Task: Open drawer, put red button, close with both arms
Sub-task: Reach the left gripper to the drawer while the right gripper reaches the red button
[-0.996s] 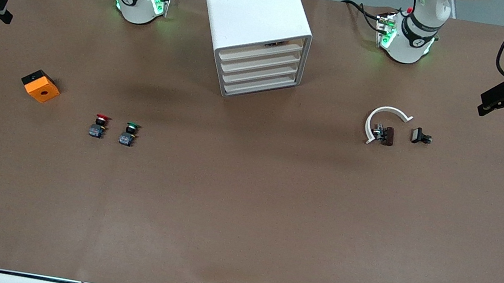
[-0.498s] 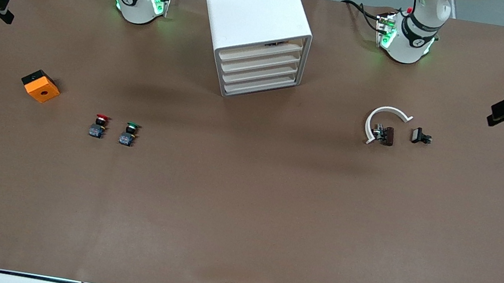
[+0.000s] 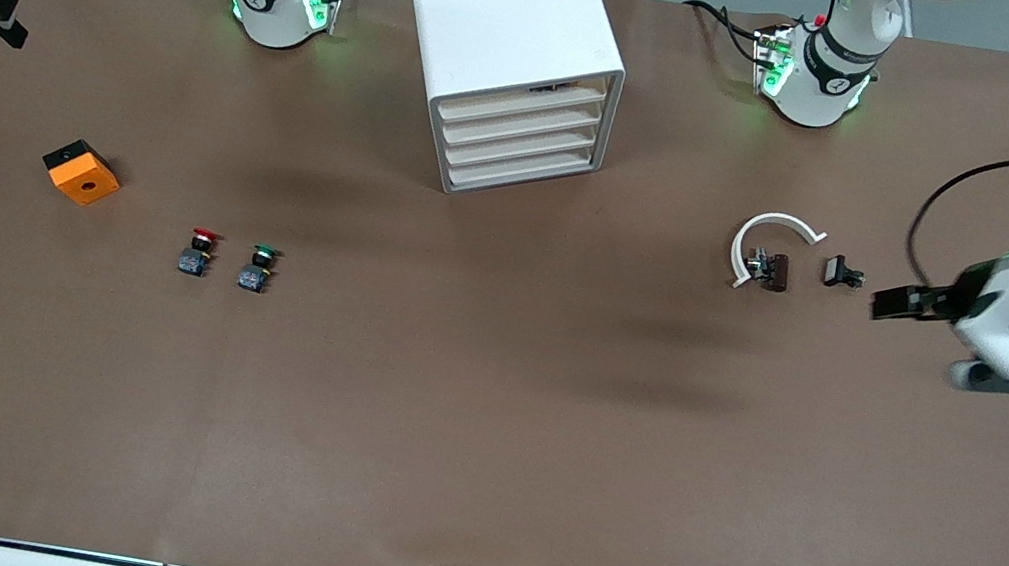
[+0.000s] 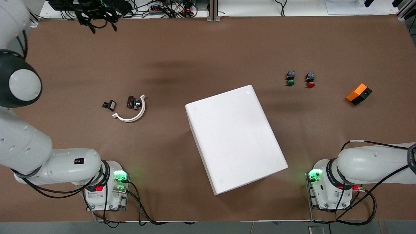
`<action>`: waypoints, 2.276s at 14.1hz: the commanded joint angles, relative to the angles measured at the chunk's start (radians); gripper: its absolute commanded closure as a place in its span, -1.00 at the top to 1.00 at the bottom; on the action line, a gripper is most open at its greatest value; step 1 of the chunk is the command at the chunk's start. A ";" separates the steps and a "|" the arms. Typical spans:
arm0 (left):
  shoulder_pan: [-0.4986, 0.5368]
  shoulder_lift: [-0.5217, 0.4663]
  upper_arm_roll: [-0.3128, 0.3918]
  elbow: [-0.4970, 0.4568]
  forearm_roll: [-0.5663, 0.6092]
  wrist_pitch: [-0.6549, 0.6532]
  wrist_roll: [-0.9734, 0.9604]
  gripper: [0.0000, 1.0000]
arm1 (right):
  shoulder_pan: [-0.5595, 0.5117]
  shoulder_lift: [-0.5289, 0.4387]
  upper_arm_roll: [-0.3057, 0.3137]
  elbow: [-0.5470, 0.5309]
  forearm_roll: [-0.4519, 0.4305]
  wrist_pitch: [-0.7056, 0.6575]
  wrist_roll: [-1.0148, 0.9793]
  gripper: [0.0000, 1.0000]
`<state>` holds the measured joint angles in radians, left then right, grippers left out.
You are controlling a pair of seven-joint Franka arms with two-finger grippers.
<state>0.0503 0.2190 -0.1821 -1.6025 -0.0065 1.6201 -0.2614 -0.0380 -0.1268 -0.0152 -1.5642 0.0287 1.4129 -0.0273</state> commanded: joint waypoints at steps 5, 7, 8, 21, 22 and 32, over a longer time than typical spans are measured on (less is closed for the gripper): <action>-0.173 0.215 -0.005 0.039 -0.048 -0.003 -0.491 1.00 | 0.006 -0.017 -0.005 -0.007 -0.007 0.017 0.017 1.00; -0.207 0.256 -0.005 0.038 -0.105 -0.003 -0.622 1.00 | 0.007 -0.017 -0.003 -0.007 -0.013 0.014 0.018 1.00; -0.233 0.270 -0.004 0.036 -0.105 -0.005 -0.700 1.00 | 0.004 -0.017 -0.003 -0.005 -0.013 0.017 0.018 1.00; -0.455 0.398 -0.004 0.030 -0.271 -0.026 -1.492 1.00 | -0.007 0.110 -0.011 -0.117 -0.001 0.121 0.021 1.00; -0.463 0.401 -0.005 0.029 -0.283 -0.029 -1.513 1.00 | -0.008 0.107 -0.011 -0.163 -0.001 0.164 0.044 1.00; -0.529 0.457 0.004 0.039 -0.516 -0.037 -1.779 1.00 | 0.006 0.084 -0.003 -0.632 0.028 0.677 0.178 1.00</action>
<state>-0.4740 0.6408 -0.1912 -1.5896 -0.4176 1.5934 -2.0048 -0.0273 0.0006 -0.0209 -2.0822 0.0435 1.9892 0.1343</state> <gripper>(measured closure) 0.000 0.000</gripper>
